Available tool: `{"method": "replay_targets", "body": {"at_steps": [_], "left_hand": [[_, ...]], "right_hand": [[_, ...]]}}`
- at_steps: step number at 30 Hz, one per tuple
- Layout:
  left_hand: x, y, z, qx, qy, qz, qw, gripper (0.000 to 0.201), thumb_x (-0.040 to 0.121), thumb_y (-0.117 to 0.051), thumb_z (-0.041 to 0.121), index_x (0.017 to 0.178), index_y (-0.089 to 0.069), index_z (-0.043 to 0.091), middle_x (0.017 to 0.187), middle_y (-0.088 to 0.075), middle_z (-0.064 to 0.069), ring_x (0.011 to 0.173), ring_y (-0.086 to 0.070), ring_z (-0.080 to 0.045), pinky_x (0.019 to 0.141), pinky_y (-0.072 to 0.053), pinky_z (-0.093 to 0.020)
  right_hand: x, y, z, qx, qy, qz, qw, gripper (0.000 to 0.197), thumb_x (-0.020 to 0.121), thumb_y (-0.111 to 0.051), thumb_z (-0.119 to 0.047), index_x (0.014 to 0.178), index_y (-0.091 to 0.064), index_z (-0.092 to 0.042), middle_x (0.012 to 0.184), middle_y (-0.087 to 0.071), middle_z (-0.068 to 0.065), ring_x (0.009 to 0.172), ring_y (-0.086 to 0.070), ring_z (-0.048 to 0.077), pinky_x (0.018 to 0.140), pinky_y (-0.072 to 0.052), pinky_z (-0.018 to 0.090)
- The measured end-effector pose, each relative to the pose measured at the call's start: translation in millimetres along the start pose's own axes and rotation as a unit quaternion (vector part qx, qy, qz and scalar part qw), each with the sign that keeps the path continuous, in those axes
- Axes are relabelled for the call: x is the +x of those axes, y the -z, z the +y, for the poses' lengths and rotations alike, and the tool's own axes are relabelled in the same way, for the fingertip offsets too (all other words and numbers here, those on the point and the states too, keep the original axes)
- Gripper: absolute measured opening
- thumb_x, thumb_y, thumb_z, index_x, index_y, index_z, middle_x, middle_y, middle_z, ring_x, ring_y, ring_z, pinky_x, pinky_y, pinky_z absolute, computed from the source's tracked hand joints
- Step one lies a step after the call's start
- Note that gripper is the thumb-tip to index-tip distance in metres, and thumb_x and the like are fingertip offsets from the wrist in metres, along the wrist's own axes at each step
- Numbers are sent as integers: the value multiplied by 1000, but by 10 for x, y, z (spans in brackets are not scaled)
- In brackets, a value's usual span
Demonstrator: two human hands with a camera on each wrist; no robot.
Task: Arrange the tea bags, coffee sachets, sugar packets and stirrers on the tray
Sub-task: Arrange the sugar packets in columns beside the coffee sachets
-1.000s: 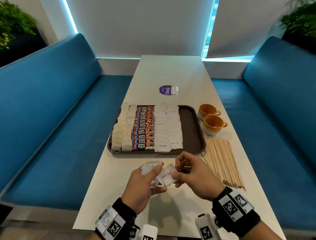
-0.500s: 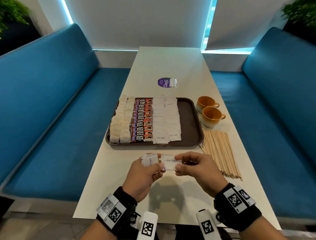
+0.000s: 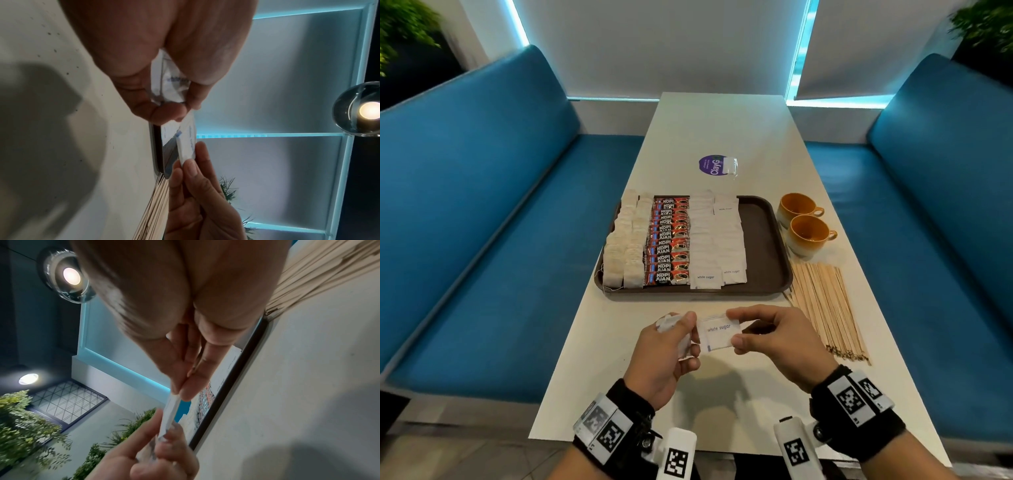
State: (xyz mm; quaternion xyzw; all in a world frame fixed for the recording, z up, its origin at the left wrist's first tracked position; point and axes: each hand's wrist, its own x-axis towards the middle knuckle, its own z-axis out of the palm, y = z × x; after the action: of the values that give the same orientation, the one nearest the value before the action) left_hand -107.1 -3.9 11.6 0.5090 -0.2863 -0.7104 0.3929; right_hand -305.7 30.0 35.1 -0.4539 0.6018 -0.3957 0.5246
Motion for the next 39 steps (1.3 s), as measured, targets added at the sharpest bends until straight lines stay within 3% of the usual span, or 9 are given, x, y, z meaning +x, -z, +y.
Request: {"method": "replay_targets", "body": {"at_steps": [2, 6, 11, 16, 21, 23, 27, 33, 39], "left_hand": [[-9, 35, 22, -12, 13, -3, 1000, 19, 96, -66, 26, 90, -65, 8, 76, -60, -10, 59, -55, -20, 46, -45, -27], [-57, 96, 55, -33, 54, -41, 997, 25, 96, -63, 18, 113, -63, 0, 88, -68, -16, 70, -68, -35, 50, -56, -31], [-81, 152, 50, -56, 72, -79, 993, 29, 97, -57, 8, 123, -58, -3, 102, -68, -23, 89, -71, -49, 65, -63, -43], [-62, 201, 43, -64, 73, -86, 991, 28, 97, -57, 6, 124, -58, -4, 103, -68, -24, 90, -71, -50, 66, -63, -44], [-22, 274, 18, -89, 78, -100, 988, 30, 96, -47, -3, 125, -56, -6, 106, -66, -28, 95, -69, -54, 72, -63, -50], [-6, 301, 11, -98, 81, -103, 987, 34, 95, -41, -6, 125, -56, -8, 110, -65, -30, 98, -68, -56, 77, -62, -54], [12, 313, 1, -108, 82, -103, 985, 39, 91, -35, -10, 125, -56, -9, 119, -63, -35, 101, -67, -57, 85, -58, -60], [14, 277, -22, -102, 57, -108, 987, 41, 93, -30, -15, 127, -53, -13, 117, -68, -32, 106, -68, -50, 88, -59, -53], [-58, 187, 11, -86, 24, -122, 988, 28, 95, -50, -14, 122, -57, -13, 114, -68, -34, 102, -70, -50, 76, -64, -44]], "right_hand": [[69, 43, -23, 0, 1, 22, 1000, 37, 79, -83, 2, 108, -79, -21, 78, -78, 13, 74, -77, 23, 84, -60, 29], [380, 183, -59, 17, -9, 95, 995, 30, 80, -82, 3, 105, -78, -13, 91, -79, 9, 77, -77, 24, 70, -60, 23], [914, 264, -44, 5, -22, 128, 991, 26, 82, -79, 7, 101, -77, -10, 103, -75, 11, 89, -77, 24, 71, -63, 25], [1254, 217, 24, -156, -25, 135, 978, 21, 83, -82, -4, 96, -78, -21, 95, -74, 0, 87, -74, 18, 72, -62, 24], [1404, 182, 80, -311, -42, 138, 940, 15, 85, -80, -11, 92, -80, -24, 89, -69, -6, 86, -63, 9, 71, -48, 19], [1421, 177, 99, -329, -50, 135, 933, 13, 86, -80, -14, 93, -81, -24, 90, -70, -6, 87, -63, 9, 73, -47, 21], [1410, 180, 98, -339, -44, 129, 931, 12, 87, -79, -16, 97, -80, -23, 88, -66, -8, 79, -58, 4, 61, -40, 12], [1138, 129, -23, -266, 23, 150, 952, 9, 92, -74, -25, 100, -73, -29, 96, -67, -3, 85, -63, 8, 65, -44, 19], [402, -103, -232, -149, 75, 12, 986, 8, 90, -77, -34, 98, -75, -33, 89, -73, -5, 79, -69, 12, 69, -61, 27]]}}
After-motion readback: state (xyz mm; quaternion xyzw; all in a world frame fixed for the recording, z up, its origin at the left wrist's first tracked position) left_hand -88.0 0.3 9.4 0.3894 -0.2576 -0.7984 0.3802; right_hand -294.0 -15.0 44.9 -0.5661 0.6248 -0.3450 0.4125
